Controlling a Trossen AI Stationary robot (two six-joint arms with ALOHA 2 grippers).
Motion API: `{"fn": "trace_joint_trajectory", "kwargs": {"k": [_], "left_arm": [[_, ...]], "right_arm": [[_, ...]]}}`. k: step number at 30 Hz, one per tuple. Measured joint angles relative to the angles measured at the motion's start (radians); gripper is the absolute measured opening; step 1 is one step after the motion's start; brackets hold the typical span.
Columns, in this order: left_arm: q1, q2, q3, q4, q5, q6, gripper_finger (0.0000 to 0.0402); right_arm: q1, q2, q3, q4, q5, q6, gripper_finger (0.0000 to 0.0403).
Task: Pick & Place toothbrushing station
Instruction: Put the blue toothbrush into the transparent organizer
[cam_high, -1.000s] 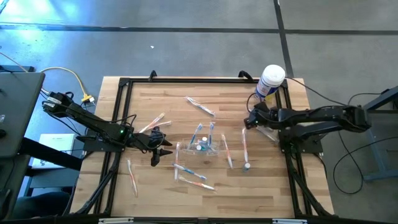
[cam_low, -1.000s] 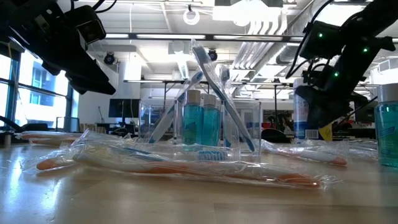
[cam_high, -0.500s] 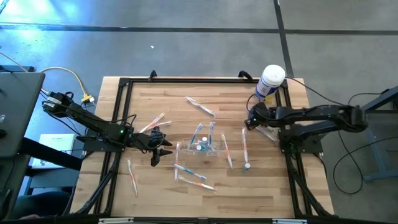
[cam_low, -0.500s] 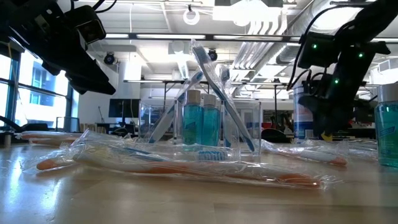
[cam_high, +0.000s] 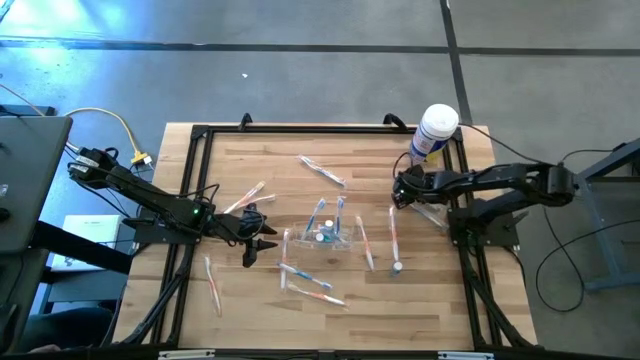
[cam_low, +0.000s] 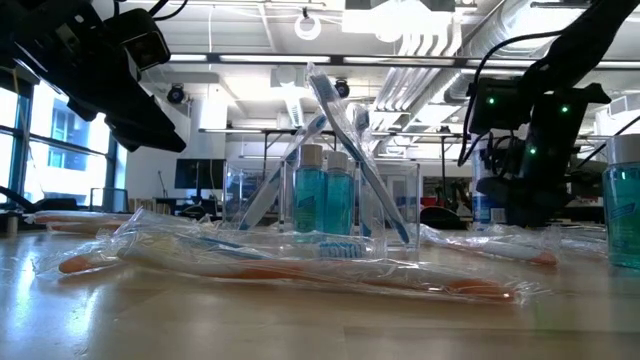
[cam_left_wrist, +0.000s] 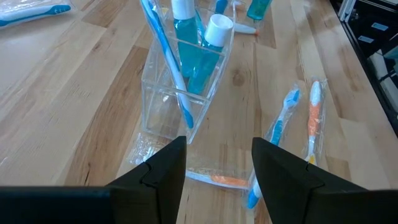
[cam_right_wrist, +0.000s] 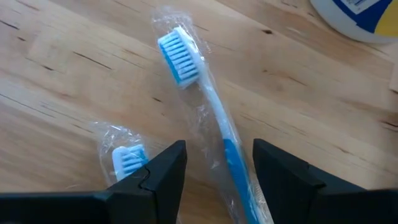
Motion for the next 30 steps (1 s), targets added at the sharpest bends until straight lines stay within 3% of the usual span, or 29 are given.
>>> {"fn": "trace_joint_trajectory", "kwargs": {"k": [6,15,30], "left_arm": [[0.0,0.0,0.0,0.0,0.0,0.0,0.0177],[0.0,0.0,0.0,0.0,0.0,0.0,0.0177],[0.0,0.0,0.0,-0.002,0.0,0.014,0.0177]], "right_arm": [[0.001,0.029,0.0,0.02,-0.012,0.005,0.0139],[0.003,0.032,-0.001,0.041,-0.041,-0.007,0.0019],[0.026,-0.019,-0.01,0.056,0.002,-0.103,0.0013]]}}
